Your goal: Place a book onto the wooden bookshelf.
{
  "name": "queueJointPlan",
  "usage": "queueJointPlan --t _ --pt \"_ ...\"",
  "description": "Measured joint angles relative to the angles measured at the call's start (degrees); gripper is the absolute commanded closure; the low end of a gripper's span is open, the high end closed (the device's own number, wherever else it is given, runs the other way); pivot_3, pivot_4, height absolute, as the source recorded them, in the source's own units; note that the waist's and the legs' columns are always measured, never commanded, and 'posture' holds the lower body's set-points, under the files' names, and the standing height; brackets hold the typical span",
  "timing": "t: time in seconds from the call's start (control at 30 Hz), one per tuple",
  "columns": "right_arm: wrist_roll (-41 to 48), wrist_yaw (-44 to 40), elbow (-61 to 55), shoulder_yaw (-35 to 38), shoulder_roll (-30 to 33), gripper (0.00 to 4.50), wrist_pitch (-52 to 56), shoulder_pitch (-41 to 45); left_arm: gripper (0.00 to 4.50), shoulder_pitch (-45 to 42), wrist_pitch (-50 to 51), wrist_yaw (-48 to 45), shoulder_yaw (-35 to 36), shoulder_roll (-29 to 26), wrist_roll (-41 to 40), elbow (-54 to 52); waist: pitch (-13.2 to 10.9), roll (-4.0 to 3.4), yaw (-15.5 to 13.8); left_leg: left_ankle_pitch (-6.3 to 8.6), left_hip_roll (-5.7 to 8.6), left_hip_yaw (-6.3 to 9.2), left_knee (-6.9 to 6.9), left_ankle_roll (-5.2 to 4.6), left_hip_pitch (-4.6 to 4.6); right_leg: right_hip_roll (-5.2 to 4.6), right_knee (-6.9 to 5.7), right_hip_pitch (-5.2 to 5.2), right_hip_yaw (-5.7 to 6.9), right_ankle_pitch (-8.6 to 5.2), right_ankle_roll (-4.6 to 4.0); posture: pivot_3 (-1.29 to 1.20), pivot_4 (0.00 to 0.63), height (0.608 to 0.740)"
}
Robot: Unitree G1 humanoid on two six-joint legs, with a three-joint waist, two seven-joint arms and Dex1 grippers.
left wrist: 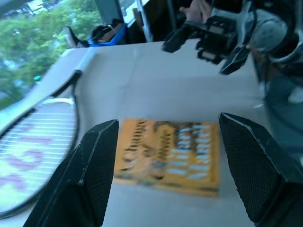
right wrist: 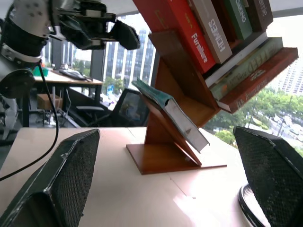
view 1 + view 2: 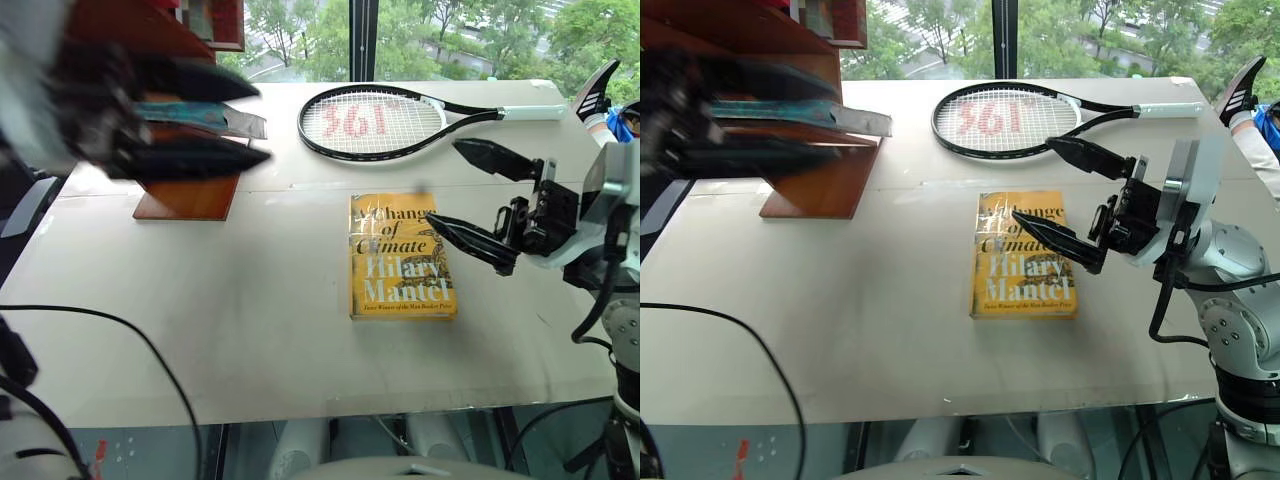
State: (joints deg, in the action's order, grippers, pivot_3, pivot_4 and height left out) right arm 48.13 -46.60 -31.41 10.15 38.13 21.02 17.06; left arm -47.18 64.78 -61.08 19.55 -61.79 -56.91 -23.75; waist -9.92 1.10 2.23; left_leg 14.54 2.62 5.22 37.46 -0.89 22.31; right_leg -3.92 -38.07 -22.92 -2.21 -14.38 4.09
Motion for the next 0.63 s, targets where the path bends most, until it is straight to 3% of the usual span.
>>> queueJointPlan --t 0.07,0.23,0.37,0.63 --pt "-2.9 -1.1 1.6 0.5 3.2 0.0 0.1 -3.6 1.07 7.4 -1.2 8.9 -0.4 8.9 0.6 -4.2 -0.1 0.16 -0.3 0.0 -0.01 -0.01 0.01 0.0 -0.25 0.01 0.08 0.33 -0.02 0.01 -0.01 0.0 0.15 0.74" --pt "-7.6 -2.5 5.5 6.6 7.2 0.0 -0.2 -12.4 1.07 22.0 -8.4 22.6 -6.9 23.5 7.0 -10.1 -0.1 0.41 -0.5 0.01 0.05 -0.18 -0.01 0.01 -0.24 -0.08 0.19 0.24 -0.24 0.03 -0.01 0.0 0.15 0.74" --pt "-11.7 -5.6 8.9 10.2 8.8 0.0 -1.4 -23.6 1.07 39.1 -17.2 24.9 -9.0 25.8 16.1 -8.5 0.0 0.33 -0.6 0.01 0.01 -0.29 -0.29 0.01 -0.27 -0.06 0.26 0.15 -0.35 0.01 -0.04 0.0 0.15 0.74" --pt "-16.2 -11.5 15.3 17.2 10.1 0.0 -5.6 -33.2 1.07 55.6 -33.8 19.9 -3.5 24.4 25.9 -0.9 0.0 0.26 -1.8 0.05 -0.03 -0.26 -0.16 -0.06 -0.56 -0.1 0.4 0.61 -0.22 0.0 -0.04 0.0 0.15 0.74"
